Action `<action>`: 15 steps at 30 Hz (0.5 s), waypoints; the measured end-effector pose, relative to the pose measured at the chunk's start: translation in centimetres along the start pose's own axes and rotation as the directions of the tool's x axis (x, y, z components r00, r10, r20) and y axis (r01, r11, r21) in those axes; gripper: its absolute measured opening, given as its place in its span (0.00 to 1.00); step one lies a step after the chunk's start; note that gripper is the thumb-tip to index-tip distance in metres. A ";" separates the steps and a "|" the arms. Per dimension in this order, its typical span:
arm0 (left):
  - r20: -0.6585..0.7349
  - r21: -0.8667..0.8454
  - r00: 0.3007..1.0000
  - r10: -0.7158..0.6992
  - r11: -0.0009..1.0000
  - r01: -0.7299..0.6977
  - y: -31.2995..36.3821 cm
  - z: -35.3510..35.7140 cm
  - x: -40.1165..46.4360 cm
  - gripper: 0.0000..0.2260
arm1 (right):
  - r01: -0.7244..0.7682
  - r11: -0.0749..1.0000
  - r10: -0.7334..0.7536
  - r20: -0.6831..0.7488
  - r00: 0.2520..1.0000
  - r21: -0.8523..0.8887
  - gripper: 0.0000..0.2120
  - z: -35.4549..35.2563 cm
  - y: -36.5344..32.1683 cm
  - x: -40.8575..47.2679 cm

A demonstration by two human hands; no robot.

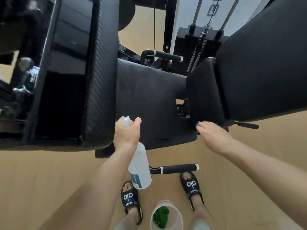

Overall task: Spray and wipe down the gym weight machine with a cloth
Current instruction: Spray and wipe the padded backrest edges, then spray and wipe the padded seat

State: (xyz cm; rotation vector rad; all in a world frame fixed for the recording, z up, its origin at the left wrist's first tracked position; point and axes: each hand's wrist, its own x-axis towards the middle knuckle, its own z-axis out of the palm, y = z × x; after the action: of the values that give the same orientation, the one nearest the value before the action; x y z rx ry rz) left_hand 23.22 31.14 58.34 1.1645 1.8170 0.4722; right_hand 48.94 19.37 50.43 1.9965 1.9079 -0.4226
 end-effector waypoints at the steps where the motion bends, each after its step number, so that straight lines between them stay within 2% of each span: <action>1: -0.006 -0.019 1.000 -0.006 1.000 0.006 -0.2 -0.1 0.0 0.15 | -0.034 0.997 0.034 0.005 0.999 0.065 0.25 -0.1 -0.4 0.0; 3: -0.034 -0.027 0.999 -0.012 1.000 0.011 -0.8 0.2 0.3 0.14 | -0.125 0.960 0.125 0.018 0.992 0.250 0.24 -0.1 -1.1 0.6; 4: -0.045 -0.015 0.999 -0.013 1.000 0.013 -1.2 0.4 0.4 0.14 | -0.176 0.909 0.182 0.021 0.983 0.378 0.23 -0.1 -1.5 1.1; 8: -0.057 0.004 0.998 -0.007 1.000 0.007 -2.9 1.4 0.5 0.14 | -0.268 0.551 0.403 0.029 0.915 0.790 0.20 1.0 -3.0 3.3; 10: -0.046 0.019 0.999 0.024 1.000 -0.024 -3.7 1.8 0.1 0.13 | -0.269 0.395 0.460 0.064 0.886 0.879 0.20 2.4 -3.6 4.4; 11: -0.034 0.023 0.999 0.032 0.999 -0.031 -4.2 2.2 -0.1 0.12 | -0.263 0.351 0.486 0.065 0.872 0.899 0.21 3.3 -3.7 4.8; 13: 0.002 0.037 1.000 0.027 0.999 -0.027 -5.1 3.0 -0.2 0.12 | -0.239 0.363 0.527 0.013 0.850 0.901 0.22 4.9 -4.0 5.4; 15: 0.018 0.061 1.000 0.003 0.998 -0.005 -6.4 3.6 0.2 0.11 | -0.213 0.448 0.505 -0.049 0.862 0.868 0.24 6.7 -4.4 5.7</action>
State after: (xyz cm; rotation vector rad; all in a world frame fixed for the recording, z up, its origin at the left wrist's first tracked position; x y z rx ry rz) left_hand 22.86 27.72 51.86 1.2104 1.8248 0.4096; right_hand 44.94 21.64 41.71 3.1951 1.3974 -1.1547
